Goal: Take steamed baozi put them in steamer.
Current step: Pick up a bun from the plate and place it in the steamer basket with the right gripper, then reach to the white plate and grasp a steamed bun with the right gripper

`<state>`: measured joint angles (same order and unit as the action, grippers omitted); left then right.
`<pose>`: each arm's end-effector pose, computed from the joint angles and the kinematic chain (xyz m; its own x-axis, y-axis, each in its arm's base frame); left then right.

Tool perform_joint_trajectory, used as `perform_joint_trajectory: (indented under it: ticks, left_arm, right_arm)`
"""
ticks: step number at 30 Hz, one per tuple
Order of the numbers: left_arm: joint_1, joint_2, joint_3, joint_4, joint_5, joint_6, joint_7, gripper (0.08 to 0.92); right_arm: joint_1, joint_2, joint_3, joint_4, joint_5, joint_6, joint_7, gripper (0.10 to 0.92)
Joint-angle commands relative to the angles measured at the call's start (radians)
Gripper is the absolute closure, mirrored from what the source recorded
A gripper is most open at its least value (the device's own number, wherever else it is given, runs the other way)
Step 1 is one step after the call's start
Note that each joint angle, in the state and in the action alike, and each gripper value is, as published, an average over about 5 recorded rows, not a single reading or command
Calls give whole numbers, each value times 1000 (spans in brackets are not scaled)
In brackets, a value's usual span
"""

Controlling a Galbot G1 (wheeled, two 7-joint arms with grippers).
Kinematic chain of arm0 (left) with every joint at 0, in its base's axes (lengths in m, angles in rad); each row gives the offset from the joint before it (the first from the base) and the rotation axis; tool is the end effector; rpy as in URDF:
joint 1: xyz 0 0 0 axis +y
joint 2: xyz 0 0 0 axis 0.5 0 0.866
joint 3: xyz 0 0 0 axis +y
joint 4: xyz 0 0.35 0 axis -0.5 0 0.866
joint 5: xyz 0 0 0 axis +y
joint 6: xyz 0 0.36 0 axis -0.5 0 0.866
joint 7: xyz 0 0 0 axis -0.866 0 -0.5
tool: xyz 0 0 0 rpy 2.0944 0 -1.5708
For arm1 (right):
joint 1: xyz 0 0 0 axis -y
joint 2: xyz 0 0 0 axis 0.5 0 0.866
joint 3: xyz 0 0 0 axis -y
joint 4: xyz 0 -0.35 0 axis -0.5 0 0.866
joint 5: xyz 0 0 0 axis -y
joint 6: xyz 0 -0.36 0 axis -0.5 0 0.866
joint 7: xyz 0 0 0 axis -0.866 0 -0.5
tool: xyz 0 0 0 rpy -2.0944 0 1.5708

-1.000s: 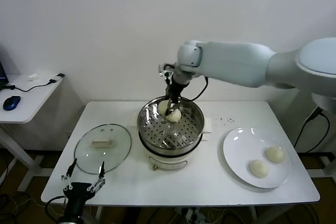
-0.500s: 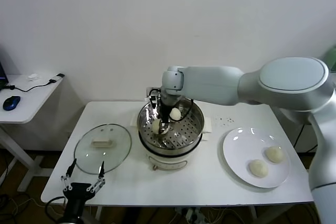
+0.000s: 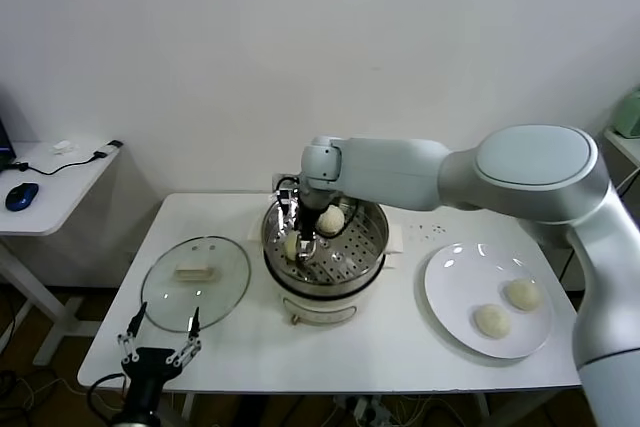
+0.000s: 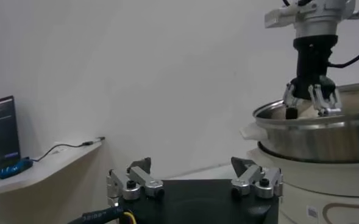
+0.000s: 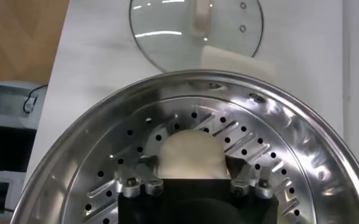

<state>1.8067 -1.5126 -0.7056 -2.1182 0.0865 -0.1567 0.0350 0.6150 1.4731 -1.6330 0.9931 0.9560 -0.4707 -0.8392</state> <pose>0.1097 0.0650 -0.3236 -0.9972 -0.0531 0.0532 -0.0384 0.9682 0.2473 0.5813 0.1968 -0.1141 -0.0744 -0.2411 0.9676 -0.9911 -0.0900 -0.0986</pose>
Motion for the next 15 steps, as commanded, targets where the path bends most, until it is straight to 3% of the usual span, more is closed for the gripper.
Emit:
perform_joint_trajectory:
  ticks: [1, 8, 15]
  left_arm:
    - [-2, 2, 1, 1, 1, 1, 0, 177]
    - [-3, 2, 4, -2, 8, 3, 1, 177]
    - [-3, 2, 2, -3, 13, 6, 1, 177]
  right_arm:
    - [53, -55, 11, 34, -3, 2, -19, 204]
    - [208, -215, -12, 173, -16, 70, -108, 203]
    - [327, -501, -68, 348, -156, 146, -201, 203]
